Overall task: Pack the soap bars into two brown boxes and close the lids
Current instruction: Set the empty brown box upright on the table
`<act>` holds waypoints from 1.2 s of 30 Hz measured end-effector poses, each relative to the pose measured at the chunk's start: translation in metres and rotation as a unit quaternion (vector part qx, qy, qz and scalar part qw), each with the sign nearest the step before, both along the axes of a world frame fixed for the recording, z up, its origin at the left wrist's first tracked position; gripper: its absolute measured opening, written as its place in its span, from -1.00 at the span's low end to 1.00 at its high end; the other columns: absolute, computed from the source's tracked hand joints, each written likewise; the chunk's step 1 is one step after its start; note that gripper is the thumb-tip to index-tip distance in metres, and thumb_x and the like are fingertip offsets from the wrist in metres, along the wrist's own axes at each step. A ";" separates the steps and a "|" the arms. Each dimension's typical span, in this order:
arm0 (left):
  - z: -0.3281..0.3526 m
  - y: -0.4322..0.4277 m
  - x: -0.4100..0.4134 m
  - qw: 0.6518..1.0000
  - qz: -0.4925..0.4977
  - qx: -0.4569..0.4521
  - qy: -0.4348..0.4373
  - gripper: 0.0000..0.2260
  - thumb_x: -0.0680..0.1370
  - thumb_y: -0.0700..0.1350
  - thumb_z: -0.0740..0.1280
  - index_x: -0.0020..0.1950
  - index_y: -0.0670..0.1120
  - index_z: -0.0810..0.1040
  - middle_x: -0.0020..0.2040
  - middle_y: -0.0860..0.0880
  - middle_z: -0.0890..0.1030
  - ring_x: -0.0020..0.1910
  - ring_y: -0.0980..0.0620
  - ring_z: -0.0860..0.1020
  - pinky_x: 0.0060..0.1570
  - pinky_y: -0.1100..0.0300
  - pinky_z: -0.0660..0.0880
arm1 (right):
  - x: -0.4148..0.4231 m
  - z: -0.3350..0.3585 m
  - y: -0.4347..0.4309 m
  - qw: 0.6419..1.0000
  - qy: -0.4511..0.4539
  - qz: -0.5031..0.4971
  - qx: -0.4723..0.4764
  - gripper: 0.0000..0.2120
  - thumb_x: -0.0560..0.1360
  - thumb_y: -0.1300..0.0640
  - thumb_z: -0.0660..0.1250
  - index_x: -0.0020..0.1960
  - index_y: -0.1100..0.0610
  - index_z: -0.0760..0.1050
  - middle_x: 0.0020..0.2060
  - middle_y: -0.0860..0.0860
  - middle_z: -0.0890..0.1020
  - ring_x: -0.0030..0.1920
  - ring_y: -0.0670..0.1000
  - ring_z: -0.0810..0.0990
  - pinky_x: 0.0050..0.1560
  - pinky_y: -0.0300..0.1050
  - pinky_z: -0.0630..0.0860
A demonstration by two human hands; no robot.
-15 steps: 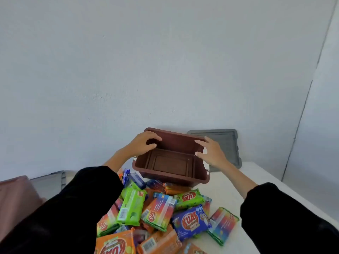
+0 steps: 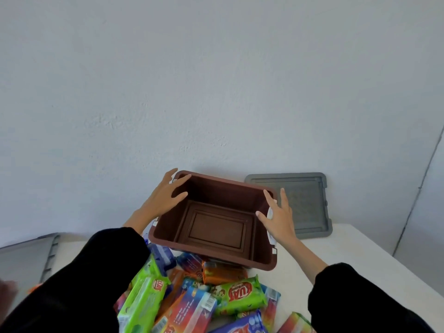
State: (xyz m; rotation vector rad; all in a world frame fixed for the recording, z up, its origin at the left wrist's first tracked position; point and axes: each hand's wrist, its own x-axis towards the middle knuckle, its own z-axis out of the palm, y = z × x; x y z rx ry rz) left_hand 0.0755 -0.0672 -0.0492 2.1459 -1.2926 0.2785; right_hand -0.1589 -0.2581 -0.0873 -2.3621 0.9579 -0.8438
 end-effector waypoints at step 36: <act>-0.004 -0.088 -0.347 0.974 0.163 0.149 0.043 -0.46 0.50 0.20 0.25 0.44 0.05 0.30 0.39 -0.18 0.38 0.35 -0.12 0.38 0.29 0.04 0.32 | -0.299 0.024 -0.128 0.990 0.037 0.108 0.077 -0.38 0.45 0.16 0.37 0.46 0.06 0.23 0.46 0.10 0.25 0.47 0.10 0.21 0.43 -0.05 0.17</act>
